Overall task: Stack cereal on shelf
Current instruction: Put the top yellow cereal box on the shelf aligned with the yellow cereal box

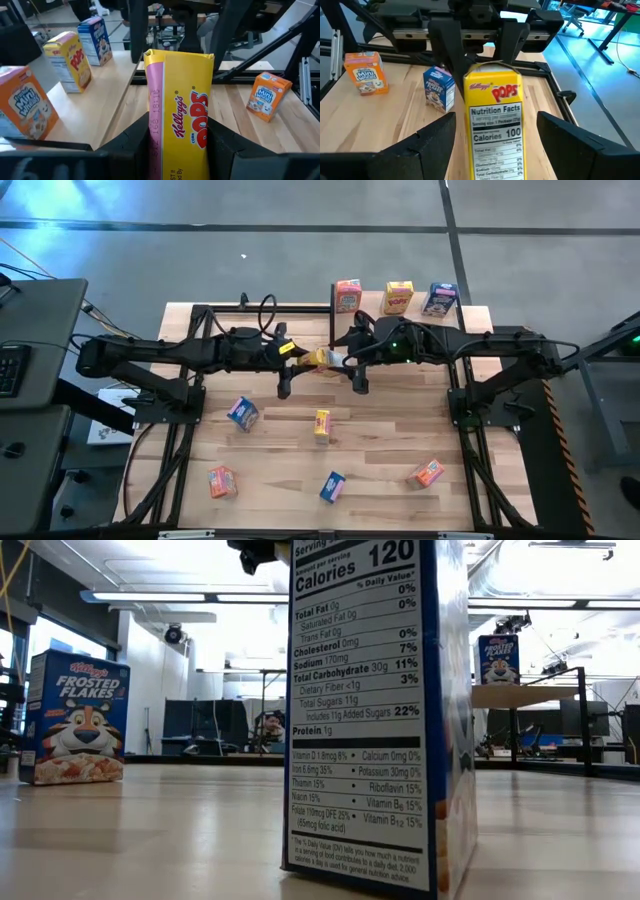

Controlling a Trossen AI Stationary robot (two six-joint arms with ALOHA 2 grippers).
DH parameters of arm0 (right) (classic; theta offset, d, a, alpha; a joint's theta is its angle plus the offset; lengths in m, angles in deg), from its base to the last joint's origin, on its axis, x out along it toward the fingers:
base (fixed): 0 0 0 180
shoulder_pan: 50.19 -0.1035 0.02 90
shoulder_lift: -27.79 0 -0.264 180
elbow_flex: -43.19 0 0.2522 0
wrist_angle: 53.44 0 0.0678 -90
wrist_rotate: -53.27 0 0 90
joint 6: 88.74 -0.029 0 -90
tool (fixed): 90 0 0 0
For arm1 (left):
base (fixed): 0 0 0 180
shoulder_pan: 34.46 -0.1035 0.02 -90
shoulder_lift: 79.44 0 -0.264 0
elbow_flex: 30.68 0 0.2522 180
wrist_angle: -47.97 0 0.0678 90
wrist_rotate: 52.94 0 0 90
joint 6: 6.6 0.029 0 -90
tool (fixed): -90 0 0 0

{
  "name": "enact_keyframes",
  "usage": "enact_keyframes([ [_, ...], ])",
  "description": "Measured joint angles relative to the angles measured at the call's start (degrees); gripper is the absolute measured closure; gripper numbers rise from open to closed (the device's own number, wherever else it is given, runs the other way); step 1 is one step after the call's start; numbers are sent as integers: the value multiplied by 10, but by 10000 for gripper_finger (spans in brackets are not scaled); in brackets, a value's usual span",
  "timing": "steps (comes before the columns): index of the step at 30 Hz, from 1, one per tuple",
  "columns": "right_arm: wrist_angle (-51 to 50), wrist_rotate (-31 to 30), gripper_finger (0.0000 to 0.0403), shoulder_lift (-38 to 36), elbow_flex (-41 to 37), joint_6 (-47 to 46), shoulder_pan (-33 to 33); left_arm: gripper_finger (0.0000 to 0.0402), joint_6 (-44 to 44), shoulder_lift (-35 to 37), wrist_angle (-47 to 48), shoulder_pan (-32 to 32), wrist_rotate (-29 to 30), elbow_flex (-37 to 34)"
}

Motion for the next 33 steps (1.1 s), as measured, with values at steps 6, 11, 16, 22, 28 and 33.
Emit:
enact_keyframes([
  [6, 3, 3, 132, 0, 0, 0, 0, 275, 17, -23, -1, 5, 0, 17],
  [11, 5, 4, 132, 0, 0, -16, 0, 275, 31, -56, 4, 4, 0, 35],
  [16, -10, 2, 132, 0, 0, -29, 0, 275, 45, -80, 26, 4, 0, 69],
  [22, -38, 2, 132, 0, 0, -33, 0, 275, 44, -91, 49, 4, -2, 90],
  [28, -44, 2, 139, 0, 0, -33, 0, 275, 41, -91, 49, 4, -2, 92],
  [33, -44, 2, 177, 0, 0, -33, 0, 275, 40, -91, 49, 4, -1, 92],
])
